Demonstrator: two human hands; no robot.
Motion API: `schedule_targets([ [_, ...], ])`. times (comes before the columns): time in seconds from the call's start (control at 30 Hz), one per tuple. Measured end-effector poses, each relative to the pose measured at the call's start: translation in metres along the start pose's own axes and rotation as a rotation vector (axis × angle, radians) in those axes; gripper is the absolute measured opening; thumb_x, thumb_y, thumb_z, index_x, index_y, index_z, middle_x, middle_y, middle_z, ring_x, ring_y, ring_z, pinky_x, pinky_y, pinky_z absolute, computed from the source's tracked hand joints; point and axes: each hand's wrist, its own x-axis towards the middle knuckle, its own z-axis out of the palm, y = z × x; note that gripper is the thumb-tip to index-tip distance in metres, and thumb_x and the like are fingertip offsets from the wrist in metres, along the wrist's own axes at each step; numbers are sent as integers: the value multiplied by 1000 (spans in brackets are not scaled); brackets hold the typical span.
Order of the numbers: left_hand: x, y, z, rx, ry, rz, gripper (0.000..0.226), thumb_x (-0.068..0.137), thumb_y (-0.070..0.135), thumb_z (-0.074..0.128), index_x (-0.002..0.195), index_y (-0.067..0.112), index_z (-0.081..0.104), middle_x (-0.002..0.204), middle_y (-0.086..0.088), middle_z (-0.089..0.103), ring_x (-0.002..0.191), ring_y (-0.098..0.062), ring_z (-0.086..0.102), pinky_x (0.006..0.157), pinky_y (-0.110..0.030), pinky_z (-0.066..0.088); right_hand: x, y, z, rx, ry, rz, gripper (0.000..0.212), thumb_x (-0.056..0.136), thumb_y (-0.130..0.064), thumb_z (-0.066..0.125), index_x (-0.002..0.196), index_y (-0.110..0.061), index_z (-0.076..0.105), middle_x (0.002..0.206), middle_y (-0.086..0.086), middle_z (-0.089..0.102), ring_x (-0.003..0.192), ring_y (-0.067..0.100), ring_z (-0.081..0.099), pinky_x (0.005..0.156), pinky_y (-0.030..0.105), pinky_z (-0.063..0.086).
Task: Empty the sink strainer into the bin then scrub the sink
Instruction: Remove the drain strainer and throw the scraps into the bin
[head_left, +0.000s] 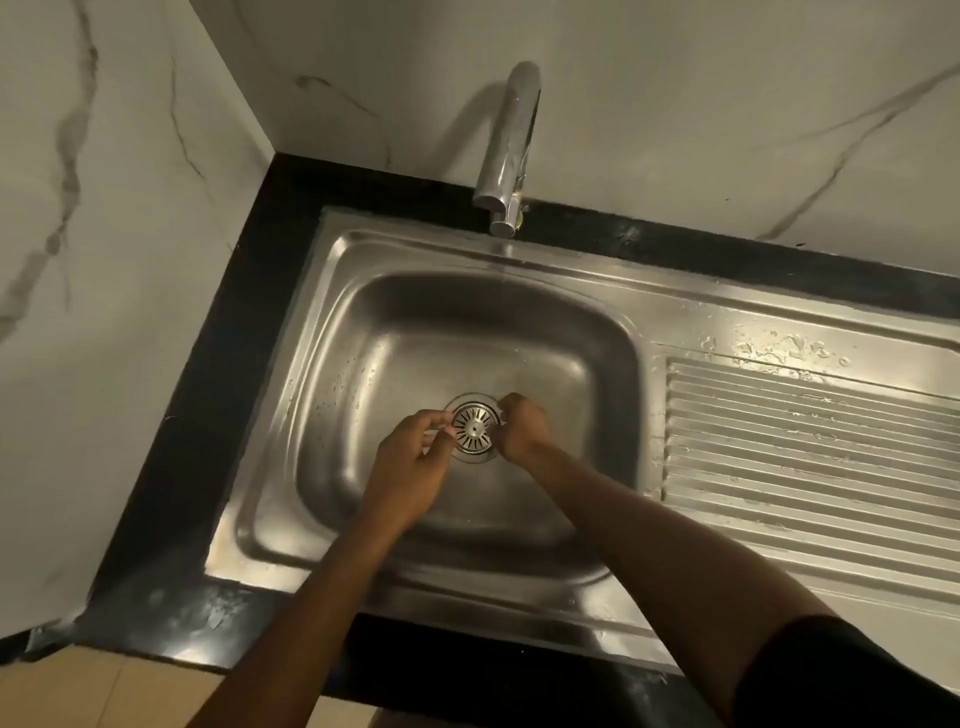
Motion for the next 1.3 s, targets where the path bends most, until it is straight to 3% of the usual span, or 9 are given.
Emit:
schedule_targets([
  [0.17, 6, -7, -9, -6, 5, -7, 25, 106, 18, 59, 127, 14, 72, 124, -1, 75, 105, -13, 66, 82, -6, 45, 3, -2, 6, -37, -10, 55, 48, 87, -15, 75, 133, -7, 63, 130, 16, 70, 120, 34, 66, 93, 30, 52],
  [0.33, 11, -13, -17, 2, 7, -3, 26, 107, 20, 58, 128, 13, 71, 124, 4, 71, 106, -11, 64, 76, 4, 40, 13, -2, 15, -2, 43, 91, 42, 89, -18, 77, 129, -11, 65, 126, 13, 71, 117, 32, 67, 81, 24, 45],
  [0.6, 8, -19, -23, 40, -21, -8, 25, 106, 22, 58, 128, 19, 70, 121, 10, 70, 99, -1, 61, 74, 7, 39, 11, -10, 11, -55, 98, 5, 9, 89, -20, 73, 96, -16, 77, 88, 6, 73, 87, 28, 72, 68, 22, 43],
  [0.7, 8, -16, -23, 55, -30, -5, 26, 106, 25, 58, 129, 19, 70, 125, 8, 71, 102, -4, 62, 77, 1, 40, -4, -8, -4, 7, 143, -68, 10, 94, -24, 71, 91, -18, 78, 73, -5, 67, 72, 17, 69, 52, 16, 39],
  [0.8, 10, -6, -19, 42, -44, 4, 28, 106, 25, 59, 130, 16, 70, 129, 1, 73, 106, -11, 64, 87, -19, 48, -26, -6, -29, 122, 183, -117, 12, 95, -26, 72, 91, -19, 81, 66, -15, 65, 61, -1, 62, 47, 7, 37],
  [0.87, 11, 3, -15, 41, -58, 14, 29, 106, 24, 59, 131, 15, 70, 130, -2, 72, 106, -12, 65, 89, -23, 50, -39, -6, -49, 177, 243, -150, 14, 94, -28, 73, 87, -19, 81, 66, -12, 69, 62, -1, 64, 55, 16, 44],
  [1.0, 10, 20, -3, 38, -82, 43, 25, 106, 26, 58, 128, 21, 69, 124, 3, 71, 96, 2, 61, 75, -6, 42, -63, -5, -103, 362, 381, -188, 18, 94, -29, 72, 80, -21, 80, 63, -11, 72, 56, 0, 66, 54, 19, 53],
  [1.13, 7, 31, 9, 31, -89, 68, 21, 105, 21, 60, 124, 22, 70, 121, 1, 72, 104, -10, 64, 75, -3, 42, -60, -6, -158, 615, 498, -141, 22, 94, -24, 74, 73, -21, 76, 63, -3, 75, 51, 5, 68, 49, 19, 51],
  [1.3, 2, 41, 21, 18, -86, 74, 22, 104, 19, 61, 123, 17, 73, 123, -2, 75, 111, -17, 68, 95, -27, 53, -20, -4, -219, 896, 550, 21, 19, 90, -10, 78, 72, -7, 74, 60, 6, 72, 48, 16, 66, 55, 25, 55],
])
